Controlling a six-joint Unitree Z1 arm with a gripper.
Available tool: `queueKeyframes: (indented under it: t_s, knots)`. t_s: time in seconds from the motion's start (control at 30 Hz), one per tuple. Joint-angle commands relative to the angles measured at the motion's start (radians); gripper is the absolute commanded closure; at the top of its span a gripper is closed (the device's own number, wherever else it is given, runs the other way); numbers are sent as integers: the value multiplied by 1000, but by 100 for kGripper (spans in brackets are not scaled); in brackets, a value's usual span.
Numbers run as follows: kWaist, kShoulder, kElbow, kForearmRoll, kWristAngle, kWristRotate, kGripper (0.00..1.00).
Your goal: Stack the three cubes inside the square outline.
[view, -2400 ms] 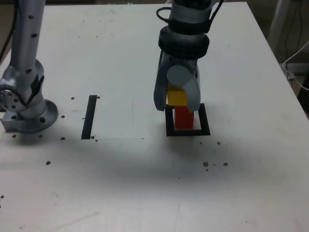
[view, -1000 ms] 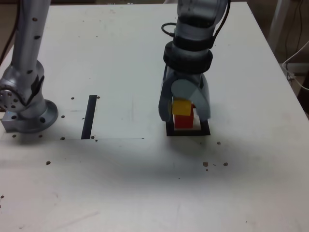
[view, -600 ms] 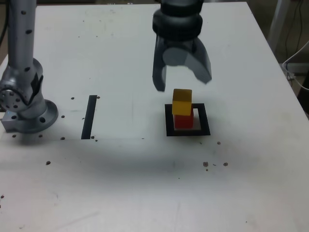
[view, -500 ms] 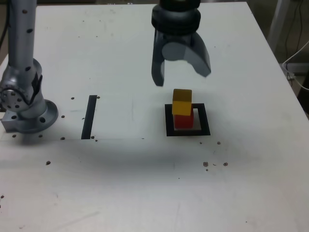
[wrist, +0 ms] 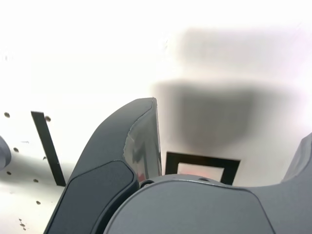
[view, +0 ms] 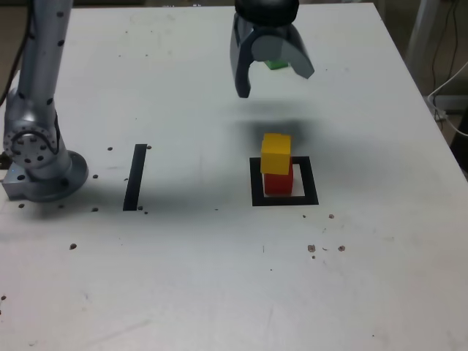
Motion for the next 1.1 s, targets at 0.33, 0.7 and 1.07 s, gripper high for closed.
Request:
queueKeyframes:
  t_s: [0.33, 0.7, 1.07]
  knots:
    - [128, 139, -223, 74, 18, 89, 1]
    - [235, 274, -421, 155, 18, 162, 1]
    - [291, 365, -538, 210, 9, 203, 2]
